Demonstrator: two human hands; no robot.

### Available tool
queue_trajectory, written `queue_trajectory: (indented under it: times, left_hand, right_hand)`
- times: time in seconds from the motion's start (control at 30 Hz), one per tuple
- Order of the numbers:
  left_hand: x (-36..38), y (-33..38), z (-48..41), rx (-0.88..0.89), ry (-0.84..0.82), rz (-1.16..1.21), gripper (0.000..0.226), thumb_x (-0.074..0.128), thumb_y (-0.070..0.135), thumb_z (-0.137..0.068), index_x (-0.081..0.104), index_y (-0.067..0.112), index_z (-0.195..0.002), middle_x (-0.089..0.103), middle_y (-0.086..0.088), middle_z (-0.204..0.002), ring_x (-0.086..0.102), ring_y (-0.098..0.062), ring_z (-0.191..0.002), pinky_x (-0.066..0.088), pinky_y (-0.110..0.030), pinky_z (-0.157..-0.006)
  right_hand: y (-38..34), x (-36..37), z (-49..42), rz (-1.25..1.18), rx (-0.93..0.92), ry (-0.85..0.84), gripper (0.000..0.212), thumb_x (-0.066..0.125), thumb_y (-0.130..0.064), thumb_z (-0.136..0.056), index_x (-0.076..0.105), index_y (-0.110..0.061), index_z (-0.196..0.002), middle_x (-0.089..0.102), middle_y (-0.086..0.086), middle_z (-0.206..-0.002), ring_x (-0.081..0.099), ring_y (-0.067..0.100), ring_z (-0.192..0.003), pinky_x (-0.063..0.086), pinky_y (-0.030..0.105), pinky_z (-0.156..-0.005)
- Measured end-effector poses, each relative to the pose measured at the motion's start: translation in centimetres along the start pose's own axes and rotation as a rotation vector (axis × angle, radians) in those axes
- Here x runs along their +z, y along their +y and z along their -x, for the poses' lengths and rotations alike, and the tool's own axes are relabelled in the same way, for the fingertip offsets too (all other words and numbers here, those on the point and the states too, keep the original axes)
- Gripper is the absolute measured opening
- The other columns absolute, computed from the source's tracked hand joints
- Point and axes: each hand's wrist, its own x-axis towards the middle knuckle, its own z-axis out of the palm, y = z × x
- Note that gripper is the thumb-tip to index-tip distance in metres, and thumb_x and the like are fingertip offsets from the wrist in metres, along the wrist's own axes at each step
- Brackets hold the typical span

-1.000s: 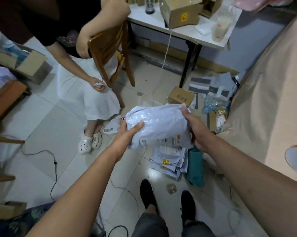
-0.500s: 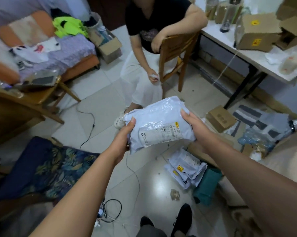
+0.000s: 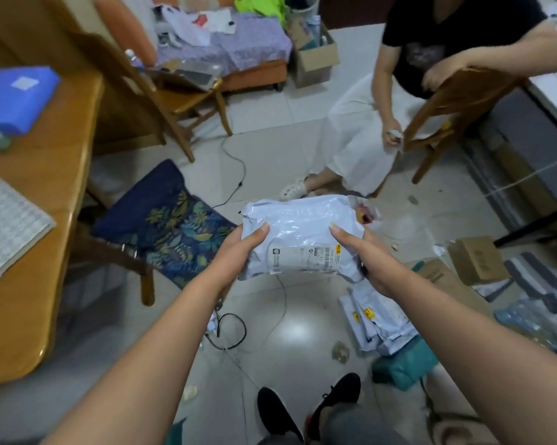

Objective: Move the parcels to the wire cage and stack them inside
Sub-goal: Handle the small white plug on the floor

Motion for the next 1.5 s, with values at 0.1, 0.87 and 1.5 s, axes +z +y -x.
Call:
queue_trajectory:
  times: [0.1, 0.87, 1.5]
  left_hand:
    - [-4.0, -2.4, 3.6, -0.017, 0.155, 0.055, 0.051, 0.071, 0.06, -0.089, 0.065, 0.037, -0.134, 0.074, 0.009, -0.128, 0.072, -0.017, -0.117, 0.054, -0.044, -0.106]
    - [-7.6, -24.6, 40.2, -0.123, 1.353, 0.538, 0.071, 0.058, 0.091, -0.072, 0.067, 0.046, -0.127, 0.073, 0.017, -0.124, 0.067, -0.014, -0.12, 0.05, -0.042, -0.105]
    - [-13.7, -41.0, 53.6, -0.161, 1.554, 0.917, 0.015, 0.069, 0.03, -0.1, 0.071, 0.021, -0.111, 0.081, 0.013, -0.091, 0.076, -0.001, -0.08, 0.054, -0.012, -0.059]
  right_hand:
    - [0.8, 5.0, -0.7, 0.102, 0.046, -0.093, 0.04, 0.071, -0.045, -0.097, 0.067, -0.026, -0.131, 0.077, 0.005, -0.122, 0.073, 0.031, -0.115, 0.06, 0.046, -0.094]
    - [14.2, 37.8, 8.4, 0.695, 0.22, -1.188, 0.037, 0.076, -0.052, -0.09, 0.072, -0.034, -0.123, 0.078, 0.0, -0.121, 0.075, 0.021, -0.112, 0.056, 0.041, -0.098]
    - [32.1, 56.8, 19.2, 1.062, 0.233, -1.313, 0.037, 0.073, -0.061, -0.088, 0.074, -0.028, -0.106, 0.08, -0.013, -0.087, 0.075, 0.003, -0.084, 0.051, 0.017, -0.074]
